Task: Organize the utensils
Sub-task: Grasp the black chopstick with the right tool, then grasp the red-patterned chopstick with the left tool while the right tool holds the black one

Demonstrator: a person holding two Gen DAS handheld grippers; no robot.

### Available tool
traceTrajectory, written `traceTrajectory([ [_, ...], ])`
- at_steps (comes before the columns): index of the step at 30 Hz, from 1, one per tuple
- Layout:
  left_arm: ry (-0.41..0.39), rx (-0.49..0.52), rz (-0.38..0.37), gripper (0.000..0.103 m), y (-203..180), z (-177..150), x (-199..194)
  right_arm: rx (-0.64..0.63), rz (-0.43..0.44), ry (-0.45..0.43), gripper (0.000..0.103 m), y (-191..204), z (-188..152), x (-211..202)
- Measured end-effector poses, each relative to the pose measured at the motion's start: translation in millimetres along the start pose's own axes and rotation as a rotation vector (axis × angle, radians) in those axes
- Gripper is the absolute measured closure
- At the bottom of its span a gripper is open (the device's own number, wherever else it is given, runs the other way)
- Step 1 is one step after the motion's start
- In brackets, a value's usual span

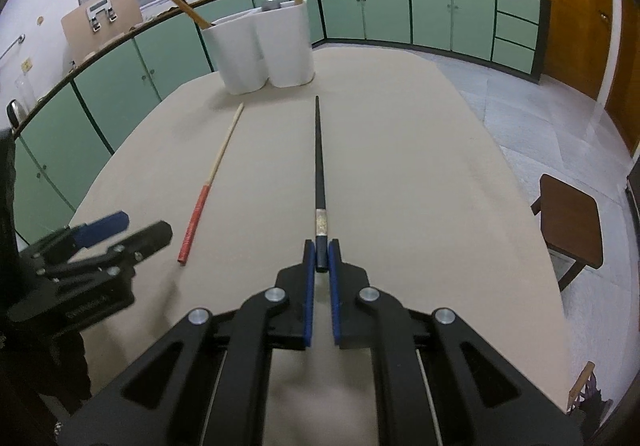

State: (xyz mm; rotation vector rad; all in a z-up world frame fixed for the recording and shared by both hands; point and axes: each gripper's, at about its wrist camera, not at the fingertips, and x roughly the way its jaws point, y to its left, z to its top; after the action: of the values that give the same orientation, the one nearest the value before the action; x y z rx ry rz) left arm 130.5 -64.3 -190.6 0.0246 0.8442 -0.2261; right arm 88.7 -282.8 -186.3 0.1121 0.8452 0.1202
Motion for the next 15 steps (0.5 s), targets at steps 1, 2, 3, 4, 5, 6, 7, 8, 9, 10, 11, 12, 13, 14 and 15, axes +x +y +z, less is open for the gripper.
traceTrajectory([
  [1, 0.004, -0.001, 0.0, 0.039, -1.3, -0.5, 2.1, 0.001, 0.002, 0.0, 0.097, -0.7, 0.6, 0.0],
  [2, 0.01, -0.002, 0.002, 0.04, -3.5, -1.3, 4.3, 0.001, 0.003, 0.0, 0.097, -1.0, 1.0, 0.0],
  [3, 0.015, -0.002, 0.002, 0.042, -5.2, -2.1, 6.1, 0.0, 0.004, -0.001, 0.097, -1.2, 1.0, -0.1],
  [4, 0.022, -0.001, 0.004, 0.045, -7.7, -3.0, 8.8, 0.0, 0.005, -0.003, 0.097, -1.4, 1.0, -0.4],
  [5, 0.027, -0.001, 0.007, 0.046, -9.6, -3.8, 10.8, 0.002, 0.007, -0.003, 0.097, -1.9, 0.9, -0.7],
  [6, 0.034, -0.001, 0.012, 0.049, -11.5, -4.6, 13.1, 0.006, 0.01, -0.004, 0.097, -2.6, 0.7, -0.7],
  [7, 0.04, -0.003, 0.014, 0.054, -12.8, -5.3, 14.7, 0.007, 0.012, -0.004, 0.097, -3.4, 0.4, -1.4],
  [8, 0.044, -0.005, 0.021, 0.056, -13.9, -5.9, 16.1, 0.009, 0.013, -0.005, 0.097, -3.6, 0.4, -1.6],
  [9, 0.042, -0.003, 0.031, 0.059, -14.9, -5.6, 16.3, 0.009, 0.014, -0.006, 0.097, -4.2, 0.3, -2.1],
  [10, 0.043, 0.0, 0.038, 0.064, -16.3, -5.6, 16.5, 0.011, 0.016, -0.008, 0.097, -5.1, 0.2, -2.4],
  [11, 0.043, 0.002, 0.041, 0.067, -17.0, -5.0, 16.4, 0.013, 0.017, -0.008, 0.097, -5.8, 0.5, -2.5],
  [12, 0.043, 0.004, 0.047, 0.074, -17.8, -5.0, 16.6, 0.017, 0.019, -0.007, 0.097, -6.5, 0.8, -2.3],
  [13, 0.044, 0.008, 0.056, 0.08, -18.6, -5.1, 16.9, 0.019, 0.02, -0.007, 0.097, -6.7, 0.5, -2.5],
  [14, 0.044, 0.009, 0.061, 0.082, -18.8, -4.8, 17.1, 0.02, 0.021, -0.008, 0.097, -6.7, 0.1, -3.0],
  [15, 0.045, 0.007, 0.067, 0.087, -18.5, -4.9, 17.0, 0.019, 0.021, -0.009, 0.097, -6.5, -0.2, -3.4],
])
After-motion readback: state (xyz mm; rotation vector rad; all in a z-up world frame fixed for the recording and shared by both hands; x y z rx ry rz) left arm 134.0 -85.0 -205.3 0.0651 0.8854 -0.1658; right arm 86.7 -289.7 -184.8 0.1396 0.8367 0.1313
